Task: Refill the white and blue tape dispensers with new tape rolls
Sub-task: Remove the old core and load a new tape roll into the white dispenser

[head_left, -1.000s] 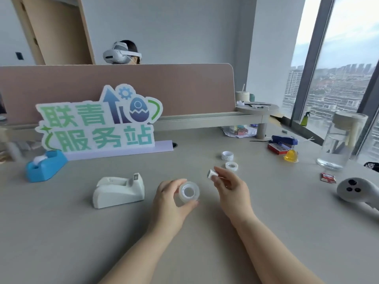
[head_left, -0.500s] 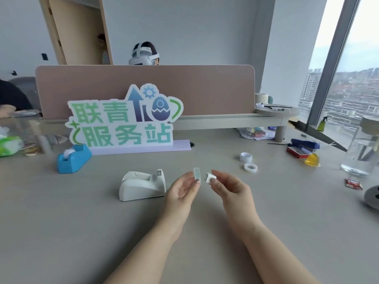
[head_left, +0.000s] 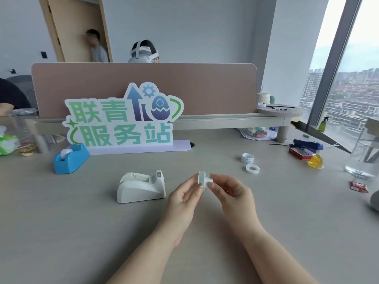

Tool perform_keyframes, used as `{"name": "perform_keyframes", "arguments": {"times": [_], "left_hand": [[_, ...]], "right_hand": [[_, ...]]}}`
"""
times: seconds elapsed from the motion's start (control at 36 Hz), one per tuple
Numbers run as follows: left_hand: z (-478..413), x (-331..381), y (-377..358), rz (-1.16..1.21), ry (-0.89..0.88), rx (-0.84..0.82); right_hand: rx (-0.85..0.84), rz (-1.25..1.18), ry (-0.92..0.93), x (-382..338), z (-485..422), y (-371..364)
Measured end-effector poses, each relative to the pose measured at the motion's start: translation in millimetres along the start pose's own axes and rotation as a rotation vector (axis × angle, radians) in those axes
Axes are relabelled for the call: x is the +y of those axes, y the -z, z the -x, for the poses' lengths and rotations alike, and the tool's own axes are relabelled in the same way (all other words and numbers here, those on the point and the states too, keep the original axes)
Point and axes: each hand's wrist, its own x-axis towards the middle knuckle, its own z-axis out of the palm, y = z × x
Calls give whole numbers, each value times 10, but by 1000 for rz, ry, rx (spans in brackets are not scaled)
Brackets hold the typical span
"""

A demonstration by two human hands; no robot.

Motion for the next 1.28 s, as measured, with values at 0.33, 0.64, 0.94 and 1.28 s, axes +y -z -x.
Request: {"name": "perform_keyframes", "arguments": {"times": [0.33, 0.64, 0.94, 1.28], "left_hand": [[-2, 3, -27, -27, -1, 17], [6, -5, -66, -68, -19, 34], [0, -38, -58, -136, 5, 34], [0, 19, -46, 40, -12, 5]], "right_hand": [[0, 72, 41, -17, 12, -21], [-6, 160, 38, 51, -1, -47], [14, 251, 53, 120, -19, -75], [-20, -6, -80, 16, 6, 14]]}}
